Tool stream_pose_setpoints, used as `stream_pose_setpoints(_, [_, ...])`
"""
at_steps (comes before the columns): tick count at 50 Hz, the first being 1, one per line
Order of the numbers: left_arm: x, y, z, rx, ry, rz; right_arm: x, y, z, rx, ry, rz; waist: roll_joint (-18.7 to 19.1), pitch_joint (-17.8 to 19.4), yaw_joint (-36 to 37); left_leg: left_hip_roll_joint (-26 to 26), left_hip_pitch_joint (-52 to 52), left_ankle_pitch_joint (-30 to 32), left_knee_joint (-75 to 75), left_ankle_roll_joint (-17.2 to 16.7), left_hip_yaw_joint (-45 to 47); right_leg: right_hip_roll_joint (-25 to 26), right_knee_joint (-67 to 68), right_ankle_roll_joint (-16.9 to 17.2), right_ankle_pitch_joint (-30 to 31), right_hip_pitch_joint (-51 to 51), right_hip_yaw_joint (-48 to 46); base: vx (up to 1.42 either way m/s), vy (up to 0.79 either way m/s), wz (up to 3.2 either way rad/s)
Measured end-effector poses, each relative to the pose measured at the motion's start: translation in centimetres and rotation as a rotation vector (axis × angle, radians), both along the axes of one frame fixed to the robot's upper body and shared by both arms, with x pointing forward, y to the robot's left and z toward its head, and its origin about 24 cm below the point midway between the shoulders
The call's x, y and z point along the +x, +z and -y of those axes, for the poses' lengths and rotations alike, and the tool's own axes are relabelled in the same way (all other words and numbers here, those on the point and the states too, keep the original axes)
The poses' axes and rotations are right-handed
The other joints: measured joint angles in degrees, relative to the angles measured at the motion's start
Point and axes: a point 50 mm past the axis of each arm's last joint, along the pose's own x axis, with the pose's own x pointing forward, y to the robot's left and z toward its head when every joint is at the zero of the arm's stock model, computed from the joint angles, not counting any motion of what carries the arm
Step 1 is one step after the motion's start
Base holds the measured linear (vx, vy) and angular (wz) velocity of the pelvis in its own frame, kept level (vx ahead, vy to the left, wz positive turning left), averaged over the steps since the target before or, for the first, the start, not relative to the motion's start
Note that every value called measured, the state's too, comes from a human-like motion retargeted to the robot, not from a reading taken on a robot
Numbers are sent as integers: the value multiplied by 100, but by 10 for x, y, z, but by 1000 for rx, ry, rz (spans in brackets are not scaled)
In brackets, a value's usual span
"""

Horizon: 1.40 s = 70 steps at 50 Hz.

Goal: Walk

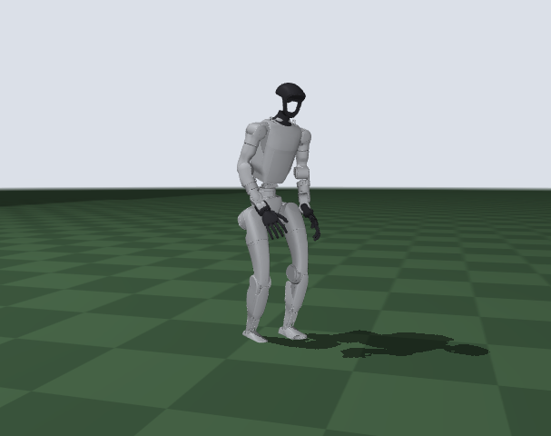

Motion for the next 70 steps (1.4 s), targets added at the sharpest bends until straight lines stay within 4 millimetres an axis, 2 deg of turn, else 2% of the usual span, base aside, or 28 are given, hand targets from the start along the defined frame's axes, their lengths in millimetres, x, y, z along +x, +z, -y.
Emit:
stream_pose_setpoints(5, [11,6,7,-36,50,45,6,5,8,19,-54,34,152,145,-104,287,-795,0,300,3,200,78,-100,-67,206,-583,-412,-17,-5,70])
stream_pose_setpoints(10, [20,10,17,-67,45,73,8,7,17,23,-99,51,309,111,-235,396,-1359,-46,450,51,289,56,-58,-119,288,-1117,-734,-6,1,74])
stream_pose_setpoints(16, [17,8,33,-110,6,59,6,4,25,6,-142,50,503,-26,-313,306,-1467,-336,692,158,162,-4,214,-206,143,-1227,-929,8,6,63])
stream_pose_setpoints(20, [18,10,43,-132,-47,74,3,2,30,-7,-155,52,587,-93,-371,90,-1133,-620,799,262,-2,-164,797,-223,132,-1117,-876,20,8,67])
stream_pose_setpoints(25, [22,17,49,-152,-120,111,0,-1,37,-25,-143,38,498,0,-605,-530,-166,-791,470,397,-303,-346,1902,-94,131,-1273,-180,28,8,97])
stream_pose_setpoints(27, [22,18,49,-162,-126,113,-4,-5,39,-31,-140,12,531,-29,-638,-612,178,-871,342,447,-481,-317,1844,-61,233,-1376,-18,35,7,76])
stream_pose_setpoints(30, [22,17,48,-184,-117,105,-12,-13,44,-29,-160,-50,675,-117,-615,-584,631,-1022,191,506,-782,-57,1189,75,573,-1544,240,39,6,61])
stream_pose_setpoints(35, [15,11,42,-197,-93,54,-28,-26,54,8,-241,-168,907,-278,-508,-497,1336,-1252,-109,572,-1292,523,-472,532,1510,-1614,735,43,3,54])
stream_pose_setpoints(40, [-7,-5,28,-165,-45,-47,-49,-39,59,55,-347,-252,979,-478,-520,-622,1798,-1835,425,662,-1719,822,38,666,1854,-1780,1080,49,0,71])
stream_pose_setpoints(43, [-23,-15,18,-156,16,-116,-56,-42,61,75,-386,-267,1111,-512,-547,-441,2053,-1866,943,496,-1722,943,473,499,1684,-1519,977,54,-2,77])
stream_pose_setpoints(45, [-27,-18,13,-161,59,-141,-56,-41,63,77,-388,-255,1324,-352,-582,-65,2237,-1588,1481,218,-1597,1125,314,373,1599,-974,800,54,-4,84])
stream_pose_setpoints(48, [-32,-20,10,-169,99,-146,-56,-38,65,66,-364,-231,1474,-365,-531,415,1742,-1134,2780,26,-1116,1231,343,208,1243,-569,621,51,-5,94])
stream_pose_setpoints(50, [-29,-17,10,-180,122,-124,-51,-34,68,52,-346,-205,1537,-364,-470,791,1226,-1046,3530,133,-760,1244,239,111,1003,-256,481,51,-7,118])
stream_pose_setpoints(51, [-20,-14,10,-187,134,-99,-43,-29,72,43,-340,-182,1542,-347,-440,909,915,-1067,3710,240,-642,1217,-18,80,967,-25,413,52,-8,124])
stream_pose_setpoints(53, [-13,-10,12,-199,159,-66,-36,-24,75,28,-334,-155,1562,-345,-314,1130,359,-1245,3886,415,-417,1189,-147,15,764,275,288,52,-8,109])
stream_pose_setpoints(55, [-1,-4,13,-209,178,-23,-22,-16,81,23,-340,-116,1435,-340,-228,1057,-130,-1345,3465,554,-198,989,-492,-1,638,661,190,55,-7,112])
stream_pose_setpoints(57, [4,-2,16,-222,194,-9,-14,-12,83,29,-351,-92,1324,-369,-151,922,-477,-1327,2655,541,-34,819,-614,3,463,947,67,55,-4,112])
stream_pose_setpoints(62, [2,-5,22,-234,201,-44,-7,-9,83,53,-372,-84,1031,-591,-78,330,-836,-724,477,363,185,471,-599,103,102,1374,-240,53,1,114])
stream_pose_setpoints(65, [-8,-11,25,-243,201,-93,-14,-16,76,72,-368,-129,903,-738,-36,133,-835,-507,622,473,326,317,137,191,-38,1394,-227,54,4,100])
stream_pose_setpoints(68, [-19,-17,23,-241,183,-146,-25,-25,67,95,-342,-196,629,-842,-96,-251,-562,-573,814,731,443,-100,1509,413,377,1147,-161,56,2,112])
stream_pose_setpoints(70, [-23,-19,17,-234,161,-175,-28,-29,59,119,-316,-234,312,-856,-219,-697,-181,-559,535,898,484,-551,2629,569,766,757,36,57,0,119])
